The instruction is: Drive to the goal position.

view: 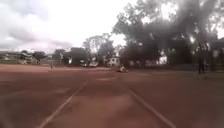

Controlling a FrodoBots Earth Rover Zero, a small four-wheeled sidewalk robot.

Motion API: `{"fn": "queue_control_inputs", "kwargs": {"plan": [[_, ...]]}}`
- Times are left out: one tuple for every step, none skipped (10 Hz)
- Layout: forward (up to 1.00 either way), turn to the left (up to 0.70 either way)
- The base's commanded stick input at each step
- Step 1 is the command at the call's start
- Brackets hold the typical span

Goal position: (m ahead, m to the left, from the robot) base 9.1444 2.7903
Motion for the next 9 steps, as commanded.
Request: {"fn": "queue_control_inputs", "kwargs": {"plan": [[0.85,0.0],[0.85,0.0],[0.85,0.0],[0.85,0.0],[0.85,0.0],[0.85,0.0],[0.85,0.0],[0.85,0.0],[0.85,0.0]]}}
